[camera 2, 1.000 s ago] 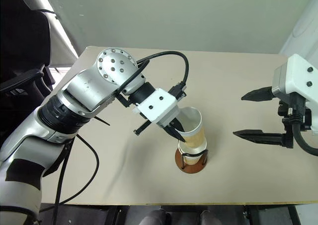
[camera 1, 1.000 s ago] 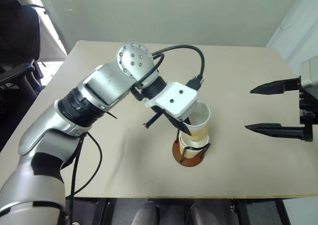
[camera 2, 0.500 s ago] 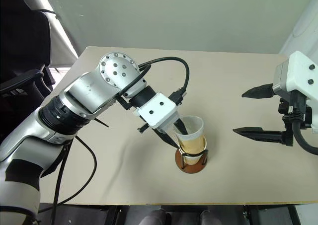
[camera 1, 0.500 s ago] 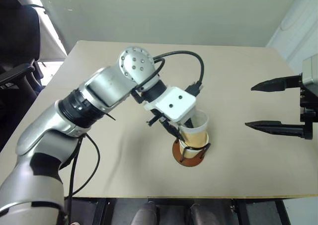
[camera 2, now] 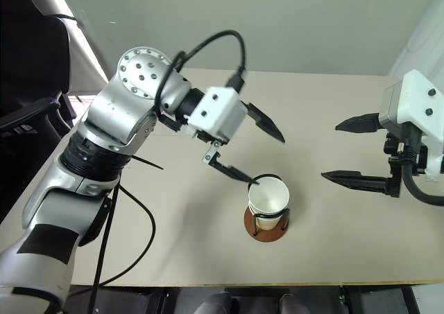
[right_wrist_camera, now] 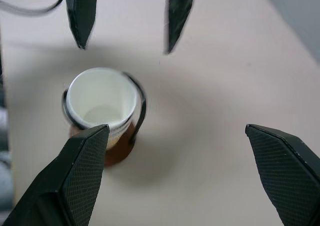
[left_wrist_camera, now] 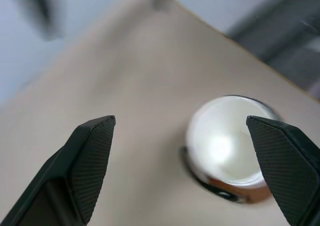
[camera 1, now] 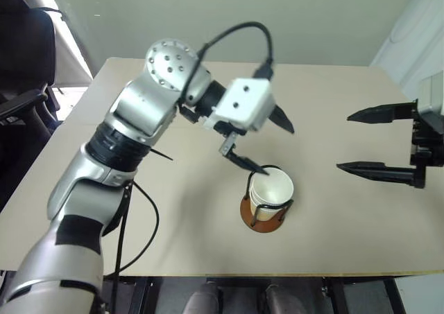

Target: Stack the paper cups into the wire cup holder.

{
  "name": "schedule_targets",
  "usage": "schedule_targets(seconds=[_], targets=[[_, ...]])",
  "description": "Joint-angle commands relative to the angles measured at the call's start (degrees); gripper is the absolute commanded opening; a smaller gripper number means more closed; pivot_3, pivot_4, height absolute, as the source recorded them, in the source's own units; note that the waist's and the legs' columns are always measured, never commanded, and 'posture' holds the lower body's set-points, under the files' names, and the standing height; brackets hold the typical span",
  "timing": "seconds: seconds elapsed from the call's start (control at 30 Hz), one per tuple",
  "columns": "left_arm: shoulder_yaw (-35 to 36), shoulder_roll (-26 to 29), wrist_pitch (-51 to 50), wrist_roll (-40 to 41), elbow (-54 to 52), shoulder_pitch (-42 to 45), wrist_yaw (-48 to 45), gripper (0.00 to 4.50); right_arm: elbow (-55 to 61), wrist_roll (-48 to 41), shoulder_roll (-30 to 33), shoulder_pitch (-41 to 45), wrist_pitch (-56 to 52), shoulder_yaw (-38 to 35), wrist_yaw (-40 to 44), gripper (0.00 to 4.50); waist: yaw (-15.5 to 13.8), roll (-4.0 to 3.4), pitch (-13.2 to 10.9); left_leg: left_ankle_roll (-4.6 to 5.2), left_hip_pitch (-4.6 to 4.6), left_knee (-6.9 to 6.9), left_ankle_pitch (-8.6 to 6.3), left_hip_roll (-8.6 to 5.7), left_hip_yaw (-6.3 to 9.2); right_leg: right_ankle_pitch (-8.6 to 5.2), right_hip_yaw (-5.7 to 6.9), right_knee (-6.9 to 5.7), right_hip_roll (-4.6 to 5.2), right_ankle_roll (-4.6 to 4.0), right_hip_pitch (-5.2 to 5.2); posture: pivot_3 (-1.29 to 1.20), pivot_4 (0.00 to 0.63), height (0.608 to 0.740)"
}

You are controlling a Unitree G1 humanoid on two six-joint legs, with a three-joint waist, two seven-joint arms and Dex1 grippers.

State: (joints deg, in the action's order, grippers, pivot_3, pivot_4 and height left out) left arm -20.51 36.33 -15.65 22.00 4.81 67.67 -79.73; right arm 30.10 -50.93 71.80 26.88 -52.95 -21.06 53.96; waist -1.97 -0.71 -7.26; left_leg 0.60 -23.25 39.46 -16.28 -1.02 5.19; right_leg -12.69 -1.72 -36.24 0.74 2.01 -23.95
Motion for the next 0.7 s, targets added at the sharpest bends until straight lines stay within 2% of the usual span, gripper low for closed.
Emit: schedule_targets(seconds=[0.03,0.17,0.4,0.6,0.7], targets=[[7.67,0.97,-4.45,0.09,-0.99,-3.34,7.94,4.49,-3.74,2.34,-4.18,1.55,0.26,3.1,-5.71,4.5,0.21,-0.02,-0.02,0.0,-0.01,0.1,0.0,0.0,-0.02,0.0,0.0,-0.12,-0.01,0.01,-0.03,0.0,0.15,0.74],[15.5,1.22,-9.29,-0.04,-1.26,-10.2,19.21,4.49,-9.9,7.58,-12.05,2.57,2.72,7.81,-11.07,4.5,0.24,-0.02,-0.02,0.01,0.0,0.49,0.01,0.0,-0.02,-0.01,0.01,-0.52,-0.03,0.02,-0.06,0.0,0.15,0.74],[26.03,-1.29,-11.88,-1.29,1.91,-22.13,36.12,4.49,-26.19,18.08,-23.76,4.3,8.43,10.49,-20.34,4.5,0.2,-0.02,-0.01,0.08,0.29,0.71,0.04,-0.05,-0.01,0.04,-0.02,-0.67,0.0,0.02,0.2,0.0,0.15,0.74],[33.61,-3.58,-10.73,-2.94,9.1,-27.14,48.78,4.49,-39.06,27.61,-30.24,6.6,14.62,9.05,-31.67,4.5,0.13,-0.03,-0.02,0.06,0.3,0.6,0.1,-0.06,-0.01,0.07,0.0,-0.7,0.0,-0.04,0.14,0.0,0.15,0.74],[36.66,-3.53,-9.4,-3.22,11.9,-28.57,52.47,4.49,-45.98,30.14,-33.02,7.88,18.44,5.78,-37.84,4.5,0.18,-0.03,-0.02,0.04,0.26,0.57,0.1,-0.07,-0.02,0.09,-0.01,-0.69,0.0,-0.07,0.08,0.0,0.15,0.74]])
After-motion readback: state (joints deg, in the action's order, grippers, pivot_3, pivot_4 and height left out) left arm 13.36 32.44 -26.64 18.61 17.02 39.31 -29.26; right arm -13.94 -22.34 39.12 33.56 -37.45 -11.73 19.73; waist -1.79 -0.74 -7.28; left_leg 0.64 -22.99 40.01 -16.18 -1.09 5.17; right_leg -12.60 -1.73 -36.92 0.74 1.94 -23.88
